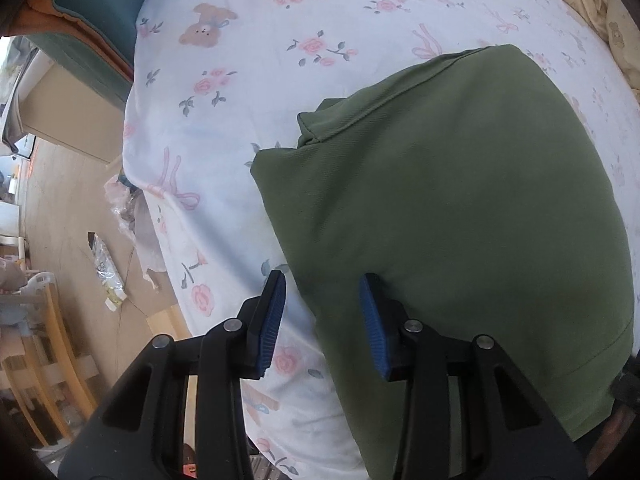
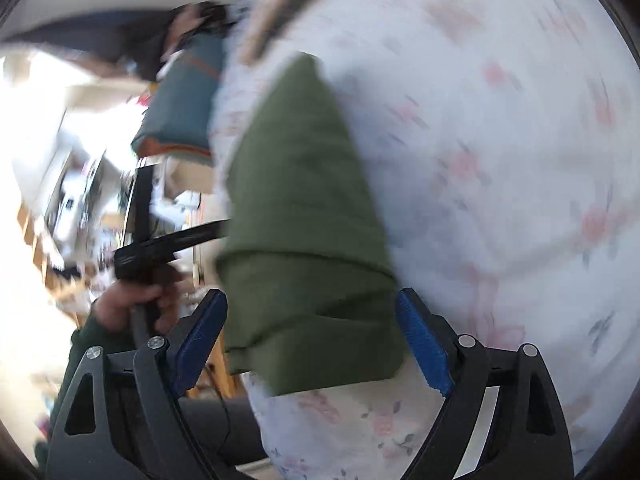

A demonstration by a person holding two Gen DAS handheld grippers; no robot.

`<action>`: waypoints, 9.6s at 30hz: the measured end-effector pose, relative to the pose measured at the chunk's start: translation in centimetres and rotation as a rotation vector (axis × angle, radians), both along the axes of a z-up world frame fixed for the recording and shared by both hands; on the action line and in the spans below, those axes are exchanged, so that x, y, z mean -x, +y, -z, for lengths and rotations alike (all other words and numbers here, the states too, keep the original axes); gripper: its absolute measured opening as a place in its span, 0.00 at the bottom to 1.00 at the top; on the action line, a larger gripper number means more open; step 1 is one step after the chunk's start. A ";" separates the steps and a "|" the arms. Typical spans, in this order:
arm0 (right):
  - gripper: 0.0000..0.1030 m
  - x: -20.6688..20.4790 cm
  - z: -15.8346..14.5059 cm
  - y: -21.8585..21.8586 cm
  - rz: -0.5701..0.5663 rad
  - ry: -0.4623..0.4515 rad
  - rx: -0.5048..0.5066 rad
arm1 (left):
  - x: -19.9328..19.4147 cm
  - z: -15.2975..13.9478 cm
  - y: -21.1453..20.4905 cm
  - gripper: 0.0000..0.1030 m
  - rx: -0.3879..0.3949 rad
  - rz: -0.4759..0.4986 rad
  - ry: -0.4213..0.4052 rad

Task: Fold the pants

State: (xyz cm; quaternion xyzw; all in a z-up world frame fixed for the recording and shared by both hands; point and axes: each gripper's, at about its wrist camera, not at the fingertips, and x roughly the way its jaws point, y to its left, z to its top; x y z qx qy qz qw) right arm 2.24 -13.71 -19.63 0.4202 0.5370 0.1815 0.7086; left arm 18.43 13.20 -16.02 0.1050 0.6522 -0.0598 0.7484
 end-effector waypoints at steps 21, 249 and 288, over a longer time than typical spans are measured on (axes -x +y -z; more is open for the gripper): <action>0.19 -9.9 -7.0 -11.2 -0.083 -0.222 0.056 | -0.6 -5.5 2.0 0.46 0.328 -0.112 -0.190; 0.87 -7.5 2.2 -10.3 -0.151 0.006 0.237 | 9.0 3.6 -6.0 0.64 0.630 -0.364 0.006; 0.76 -58.2 -7.6 -5.4 -0.198 -0.384 0.766 | -36.5 -3.2 -1.0 0.79 0.320 -0.329 -0.504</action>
